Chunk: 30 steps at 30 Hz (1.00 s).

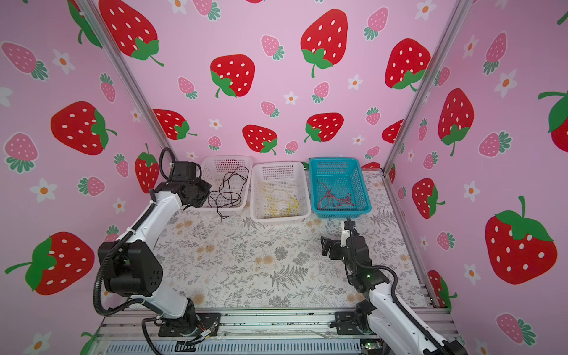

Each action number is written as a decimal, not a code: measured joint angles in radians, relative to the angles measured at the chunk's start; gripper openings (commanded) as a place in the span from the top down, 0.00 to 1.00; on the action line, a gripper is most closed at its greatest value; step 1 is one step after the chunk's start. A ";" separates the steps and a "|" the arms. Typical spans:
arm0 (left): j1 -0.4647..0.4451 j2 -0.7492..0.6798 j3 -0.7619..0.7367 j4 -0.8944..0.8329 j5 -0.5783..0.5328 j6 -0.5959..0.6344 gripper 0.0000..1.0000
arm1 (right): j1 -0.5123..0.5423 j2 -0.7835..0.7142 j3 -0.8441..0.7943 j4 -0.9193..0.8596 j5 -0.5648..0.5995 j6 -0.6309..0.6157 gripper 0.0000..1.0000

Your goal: Untangle the cables

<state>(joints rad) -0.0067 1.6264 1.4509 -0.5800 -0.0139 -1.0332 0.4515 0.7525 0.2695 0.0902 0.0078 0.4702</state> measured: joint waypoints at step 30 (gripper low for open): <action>-0.001 -0.061 0.193 -0.082 0.124 0.078 1.00 | 0.000 0.019 0.000 0.008 0.001 0.000 0.01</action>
<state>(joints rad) -0.0074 1.5654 1.6440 -0.6621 0.1104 -0.9554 0.4519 0.7712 0.2691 0.0978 0.0086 0.4702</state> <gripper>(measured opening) 0.060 0.993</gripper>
